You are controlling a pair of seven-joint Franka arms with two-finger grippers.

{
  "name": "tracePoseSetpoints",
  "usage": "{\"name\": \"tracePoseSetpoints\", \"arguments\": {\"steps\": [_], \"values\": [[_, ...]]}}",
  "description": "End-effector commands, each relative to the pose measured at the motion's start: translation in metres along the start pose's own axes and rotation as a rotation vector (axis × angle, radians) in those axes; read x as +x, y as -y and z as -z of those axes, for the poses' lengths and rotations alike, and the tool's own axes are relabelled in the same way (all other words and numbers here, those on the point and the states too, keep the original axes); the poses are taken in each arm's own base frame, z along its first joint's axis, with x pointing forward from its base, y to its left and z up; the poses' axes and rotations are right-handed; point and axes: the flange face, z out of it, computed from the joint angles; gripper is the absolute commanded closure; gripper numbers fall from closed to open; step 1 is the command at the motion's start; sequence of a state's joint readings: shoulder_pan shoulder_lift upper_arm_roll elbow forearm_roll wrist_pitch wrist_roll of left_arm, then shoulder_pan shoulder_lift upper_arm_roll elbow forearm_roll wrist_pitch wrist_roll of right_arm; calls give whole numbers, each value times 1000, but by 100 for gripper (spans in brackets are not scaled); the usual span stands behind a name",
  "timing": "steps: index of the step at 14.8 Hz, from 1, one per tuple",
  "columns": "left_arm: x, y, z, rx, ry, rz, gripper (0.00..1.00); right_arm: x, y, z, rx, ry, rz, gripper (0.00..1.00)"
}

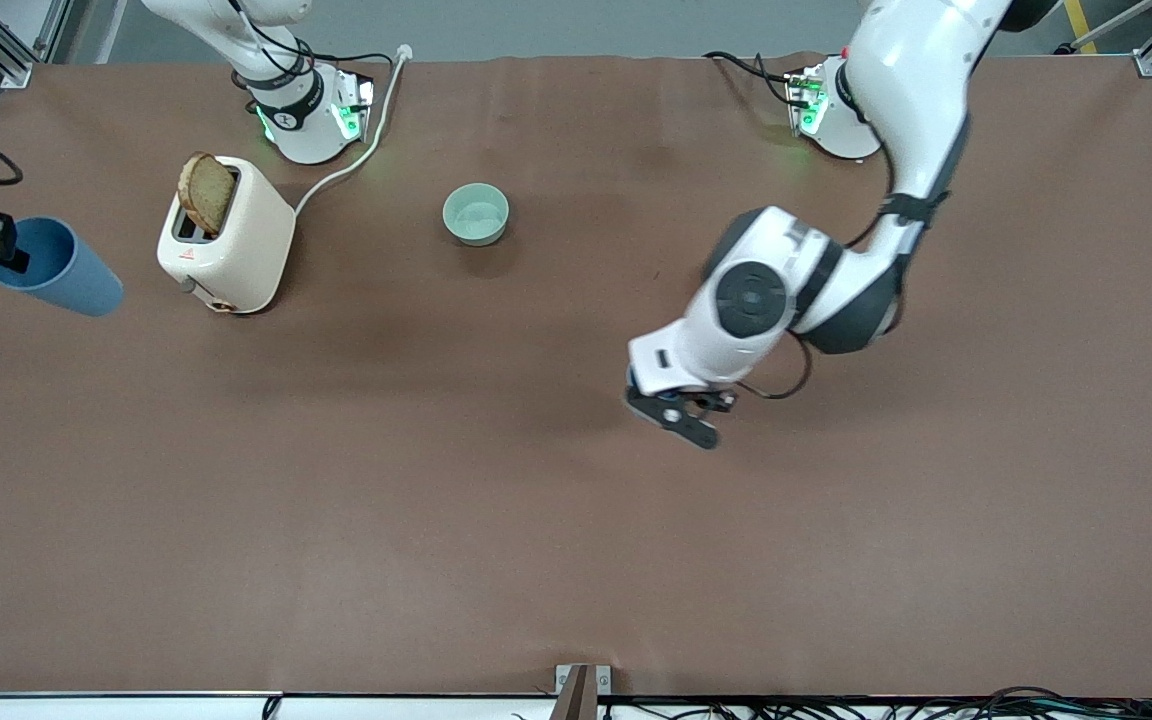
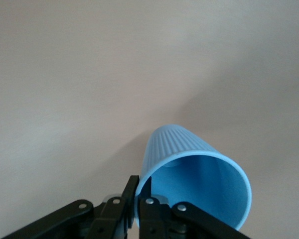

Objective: Stack blue cups with both arms

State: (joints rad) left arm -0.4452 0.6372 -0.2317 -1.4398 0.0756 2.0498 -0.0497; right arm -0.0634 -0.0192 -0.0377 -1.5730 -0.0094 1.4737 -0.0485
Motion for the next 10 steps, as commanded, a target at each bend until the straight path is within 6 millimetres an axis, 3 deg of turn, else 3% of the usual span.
{"name": "tracePoseSetpoints", "arguments": {"steps": [1, 3, 6, 8, 9, 10], "values": [[11, -41, -20, 15, 3, -72, 100, -6, 10, 6, -13, -24, -2, 99], [12, -68, -38, 20, -4, -129, 99, -5, 12, 17, -15, -49, 3, 100], [10, -95, -62, 13, 8, -188, 99, -2, 10, 15, -13, -43, -7, 100], [8, -109, -68, 16, 7, -214, 98, -3, 9, 18, 40, -46, -29, 100], [8, -111, -73, 26, 11, -224, 93, -4, 9, 17, 53, -32, -36, 100], [7, -110, -77, 37, 16, -230, 82, -5, 10, 15, 53, -26, -38, 100]]}}
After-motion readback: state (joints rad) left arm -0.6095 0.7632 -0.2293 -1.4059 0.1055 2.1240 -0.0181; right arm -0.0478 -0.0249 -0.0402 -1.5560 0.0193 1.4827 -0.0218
